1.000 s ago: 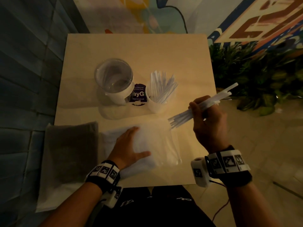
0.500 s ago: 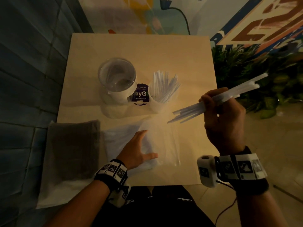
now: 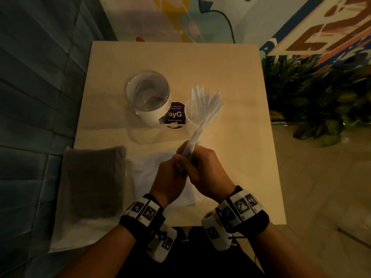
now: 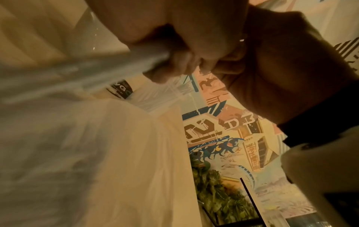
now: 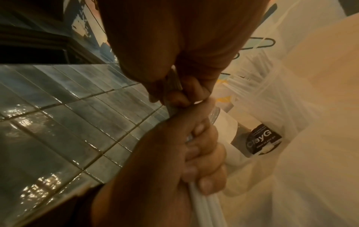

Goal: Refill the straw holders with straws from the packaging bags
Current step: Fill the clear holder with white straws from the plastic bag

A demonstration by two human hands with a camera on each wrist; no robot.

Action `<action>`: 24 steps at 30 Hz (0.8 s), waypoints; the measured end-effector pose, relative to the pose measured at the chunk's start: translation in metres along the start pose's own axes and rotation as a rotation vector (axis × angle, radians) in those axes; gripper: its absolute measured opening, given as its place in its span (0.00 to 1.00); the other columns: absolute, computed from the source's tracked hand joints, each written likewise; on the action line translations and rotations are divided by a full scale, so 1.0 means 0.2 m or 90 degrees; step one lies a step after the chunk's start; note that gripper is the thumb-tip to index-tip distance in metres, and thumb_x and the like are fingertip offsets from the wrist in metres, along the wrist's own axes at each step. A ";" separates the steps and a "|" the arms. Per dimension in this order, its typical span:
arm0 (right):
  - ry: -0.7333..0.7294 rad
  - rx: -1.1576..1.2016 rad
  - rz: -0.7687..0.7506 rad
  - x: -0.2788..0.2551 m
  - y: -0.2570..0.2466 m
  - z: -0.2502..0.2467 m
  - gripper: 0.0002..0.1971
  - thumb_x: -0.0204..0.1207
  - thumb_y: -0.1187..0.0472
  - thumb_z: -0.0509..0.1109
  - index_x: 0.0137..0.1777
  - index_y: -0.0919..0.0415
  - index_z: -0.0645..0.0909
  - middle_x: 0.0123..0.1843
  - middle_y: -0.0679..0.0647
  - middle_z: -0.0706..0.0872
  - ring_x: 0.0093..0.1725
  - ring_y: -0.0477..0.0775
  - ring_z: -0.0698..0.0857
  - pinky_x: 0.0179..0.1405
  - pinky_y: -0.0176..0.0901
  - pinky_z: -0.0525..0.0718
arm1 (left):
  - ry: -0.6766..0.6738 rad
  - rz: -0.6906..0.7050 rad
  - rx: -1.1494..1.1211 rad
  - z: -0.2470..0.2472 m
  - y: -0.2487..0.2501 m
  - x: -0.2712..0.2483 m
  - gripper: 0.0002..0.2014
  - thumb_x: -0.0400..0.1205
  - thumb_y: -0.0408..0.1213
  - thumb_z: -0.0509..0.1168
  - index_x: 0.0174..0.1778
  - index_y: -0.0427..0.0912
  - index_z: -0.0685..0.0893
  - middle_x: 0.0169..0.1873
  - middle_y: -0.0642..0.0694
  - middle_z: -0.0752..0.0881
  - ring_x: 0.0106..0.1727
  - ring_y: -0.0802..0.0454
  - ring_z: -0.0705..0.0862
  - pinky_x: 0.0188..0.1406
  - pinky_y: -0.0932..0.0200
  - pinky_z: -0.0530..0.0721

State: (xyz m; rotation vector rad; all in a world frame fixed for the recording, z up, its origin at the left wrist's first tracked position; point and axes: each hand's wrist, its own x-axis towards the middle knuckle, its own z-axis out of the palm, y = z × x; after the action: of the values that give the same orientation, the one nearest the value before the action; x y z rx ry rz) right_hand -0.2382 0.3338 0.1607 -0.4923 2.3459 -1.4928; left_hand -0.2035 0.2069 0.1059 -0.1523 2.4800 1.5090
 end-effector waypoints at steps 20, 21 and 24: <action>0.090 0.082 -0.004 0.03 0.03 -0.11 0.23 0.88 0.47 0.52 0.81 0.51 0.68 0.78 0.44 0.76 0.76 0.43 0.75 0.73 0.44 0.77 | -0.002 -0.110 -0.177 -0.11 0.04 0.04 0.23 0.76 0.60 0.63 0.28 0.43 0.75 0.22 0.46 0.72 0.26 0.53 0.71 0.28 0.61 0.68; 0.125 0.171 0.046 0.03 0.07 -0.09 0.23 0.88 0.46 0.52 0.79 0.51 0.70 0.75 0.45 0.79 0.73 0.45 0.79 0.71 0.47 0.79 | 0.032 -0.123 -0.267 -0.14 0.05 0.05 0.23 0.76 0.60 0.66 0.28 0.43 0.75 0.22 0.45 0.71 0.25 0.49 0.69 0.27 0.56 0.67; 0.074 0.361 0.255 0.01 0.18 0.01 0.29 0.88 0.40 0.47 0.70 0.59 0.79 0.62 0.58 0.88 0.60 0.60 0.87 0.65 0.65 0.83 | 0.068 -0.022 -0.427 -0.23 0.09 0.09 0.23 0.82 0.56 0.65 0.25 0.49 0.70 0.19 0.50 0.66 0.21 0.51 0.63 0.24 0.58 0.64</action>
State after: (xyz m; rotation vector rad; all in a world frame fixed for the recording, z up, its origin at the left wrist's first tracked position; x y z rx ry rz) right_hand -0.2436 0.3463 0.1264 0.1985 1.8166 -1.8942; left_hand -0.2309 0.1745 0.1373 -0.3910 1.9231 2.3032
